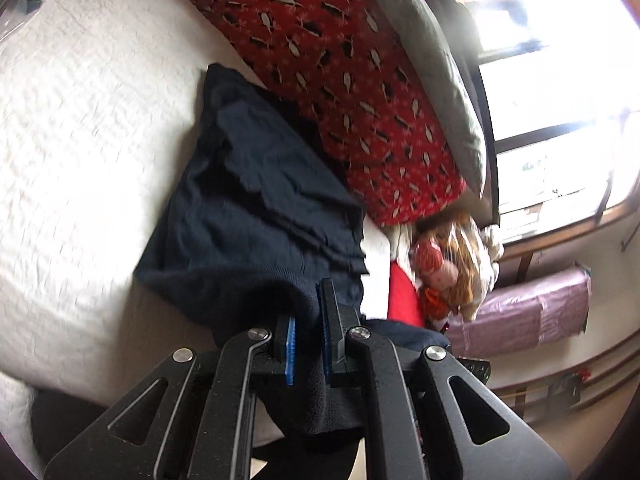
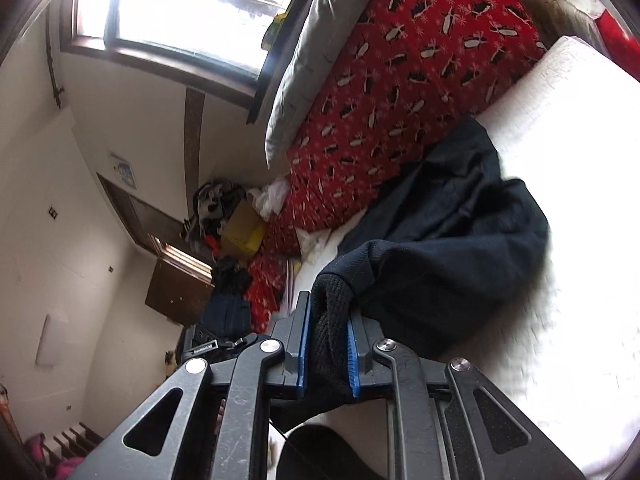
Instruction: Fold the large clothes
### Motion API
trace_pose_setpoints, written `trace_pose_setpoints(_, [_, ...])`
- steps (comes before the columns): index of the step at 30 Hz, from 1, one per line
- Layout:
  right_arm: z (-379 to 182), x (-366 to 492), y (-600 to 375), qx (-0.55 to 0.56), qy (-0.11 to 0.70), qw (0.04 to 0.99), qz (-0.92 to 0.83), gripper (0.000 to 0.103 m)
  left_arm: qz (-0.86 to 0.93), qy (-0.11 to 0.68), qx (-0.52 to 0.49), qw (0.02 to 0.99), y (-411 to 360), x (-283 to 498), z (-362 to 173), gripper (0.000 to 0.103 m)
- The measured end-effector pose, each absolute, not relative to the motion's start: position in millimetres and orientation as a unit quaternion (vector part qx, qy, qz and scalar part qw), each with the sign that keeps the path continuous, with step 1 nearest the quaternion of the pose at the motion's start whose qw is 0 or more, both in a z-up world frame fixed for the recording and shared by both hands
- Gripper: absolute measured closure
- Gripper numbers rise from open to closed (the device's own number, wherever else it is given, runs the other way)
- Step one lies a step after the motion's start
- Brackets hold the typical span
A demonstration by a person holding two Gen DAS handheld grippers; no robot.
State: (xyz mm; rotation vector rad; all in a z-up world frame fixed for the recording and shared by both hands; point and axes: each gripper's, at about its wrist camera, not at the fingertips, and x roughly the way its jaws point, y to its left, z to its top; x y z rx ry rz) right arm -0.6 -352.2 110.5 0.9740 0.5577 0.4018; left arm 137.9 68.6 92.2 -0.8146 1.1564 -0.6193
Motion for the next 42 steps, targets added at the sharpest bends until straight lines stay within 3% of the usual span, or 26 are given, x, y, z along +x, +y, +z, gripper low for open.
trace_pose_setpoints(13, [87.0,136.1,-391.6,0.503,0.245,0.814,0.155,0.090,-0.229,0.546,-0.408,0.695,44.5,275.4,54.3,0.096])
trace_pose_setpoints(23, [24.5,250.3,-425.7,0.550,0.266,0.786,0.088,0.092,-0.174,0.585,-0.413,0.676,20.8,377.2,0.5,0.095])
trace_pose_setpoints(30, [-41.6,289.2,-443.6,0.612,0.317,0.725,0.013,0.083,-0.164,0.603,-0.485,0.611,17.1,407.3,-30.8,0.091])
trace_pose_setpoints(31, [-42.2,289.6,-443.9,0.610,0.317,0.726,0.014,0.083,-0.169,0.601,-0.491,0.608,17.4,408.0,-28.9,0.089])
trace_pose_setpoints(33, [-38.2,288.7,-444.7,0.601,0.317,0.733,0.016,0.072,-0.197,0.583,-0.505,0.605,19.5,405.6,-17.2,0.086])
trace_pose_setpoints(38, [-10.0,267.2,-456.9,0.579,0.267,0.770,0.022,0.056,-0.228,0.530,-0.513,0.636,35.5,395.0,16.1,0.059])
trace_pose_setpoints(41, [7.4,265.4,-452.4,0.523,0.289,0.802,0.008,0.050,-0.197,0.523,-0.496,0.665,50.4,393.2,24.4,0.046])
trace_pose_setpoints(42, [11.9,269.4,-446.9,0.495,0.308,0.812,0.006,0.049,-0.191,0.531,-0.481,0.671,50.6,393.9,23.4,0.046])
